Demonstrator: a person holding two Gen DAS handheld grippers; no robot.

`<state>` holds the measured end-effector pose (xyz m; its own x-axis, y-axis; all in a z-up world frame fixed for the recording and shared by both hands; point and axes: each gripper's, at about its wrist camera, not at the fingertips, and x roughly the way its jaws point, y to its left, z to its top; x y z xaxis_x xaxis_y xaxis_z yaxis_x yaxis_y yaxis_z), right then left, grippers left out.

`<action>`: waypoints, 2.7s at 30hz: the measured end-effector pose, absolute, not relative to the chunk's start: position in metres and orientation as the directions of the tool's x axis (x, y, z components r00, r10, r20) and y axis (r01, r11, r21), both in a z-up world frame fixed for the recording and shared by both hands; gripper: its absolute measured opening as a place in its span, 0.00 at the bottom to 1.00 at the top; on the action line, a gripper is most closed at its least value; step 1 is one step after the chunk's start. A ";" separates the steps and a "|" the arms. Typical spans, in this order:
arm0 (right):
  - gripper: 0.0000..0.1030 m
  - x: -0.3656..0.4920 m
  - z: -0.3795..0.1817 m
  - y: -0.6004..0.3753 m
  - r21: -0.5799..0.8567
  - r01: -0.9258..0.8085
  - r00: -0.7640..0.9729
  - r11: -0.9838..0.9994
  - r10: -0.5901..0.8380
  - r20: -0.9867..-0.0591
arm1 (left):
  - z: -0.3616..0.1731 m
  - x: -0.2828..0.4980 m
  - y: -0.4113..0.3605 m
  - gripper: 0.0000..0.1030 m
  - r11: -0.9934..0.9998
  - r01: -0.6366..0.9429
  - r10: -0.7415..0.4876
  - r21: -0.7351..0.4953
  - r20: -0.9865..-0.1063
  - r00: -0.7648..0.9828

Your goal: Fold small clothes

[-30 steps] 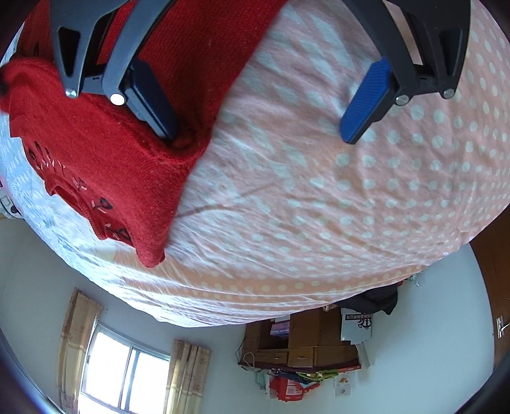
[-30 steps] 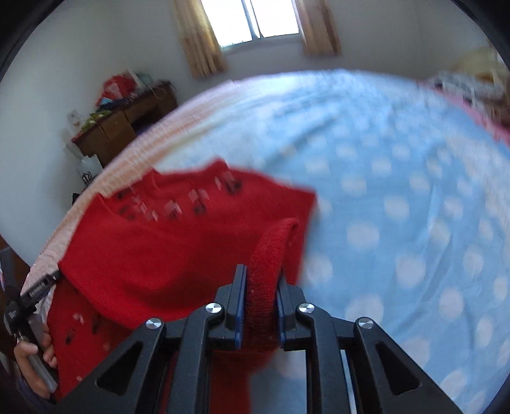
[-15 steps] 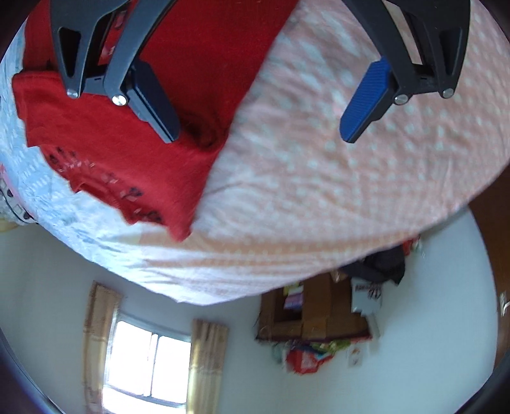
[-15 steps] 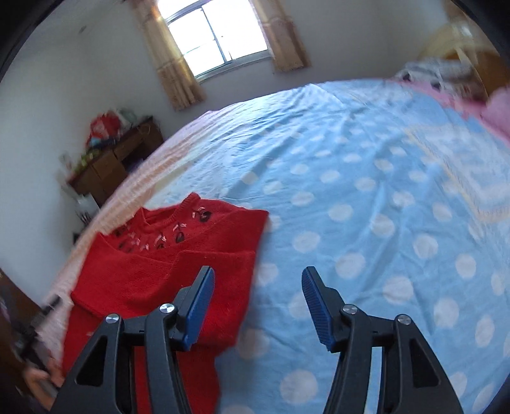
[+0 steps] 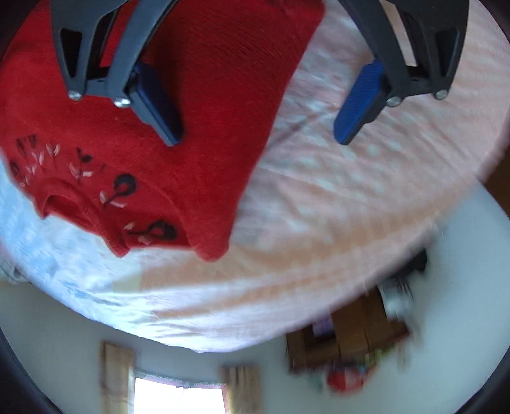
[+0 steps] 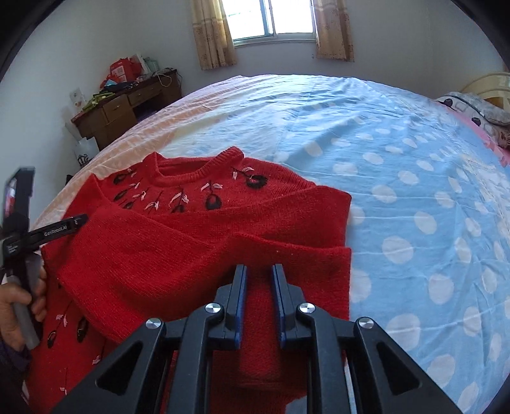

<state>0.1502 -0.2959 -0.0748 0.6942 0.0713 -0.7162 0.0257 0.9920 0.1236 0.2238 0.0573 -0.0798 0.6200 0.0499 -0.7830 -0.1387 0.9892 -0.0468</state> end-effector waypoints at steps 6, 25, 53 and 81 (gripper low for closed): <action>0.15 0.174 -0.078 -0.311 0.175 0.052 0.695 0.983 0.090 -0.714 | -0.080 0.227 0.080 0.98 0.962 -0.272 0.153 -0.025 -0.779 0.609; 0.19 0.142 -0.075 -0.314 0.163 0.060 0.703 0.985 0.075 -0.708 | -0.078 0.224 0.101 1.00 0.923 -0.382 0.200 -0.052 -0.783 0.590; 0.63 -0.277 0.085 -0.303 0.373 -0.392 0.816 0.841 0.505 -0.281 | -0.070 -0.089 0.149 1.00 0.984 0.158 -0.166 -0.084 -0.754 0.635; 0.63 -0.177 -0.119 -0.252 0.379 0.001 0.609 0.925 0.300 -0.734 | -0.098 -0.102 0.116 1.00 0.983 0.178 -0.068 0.050 -0.798 0.599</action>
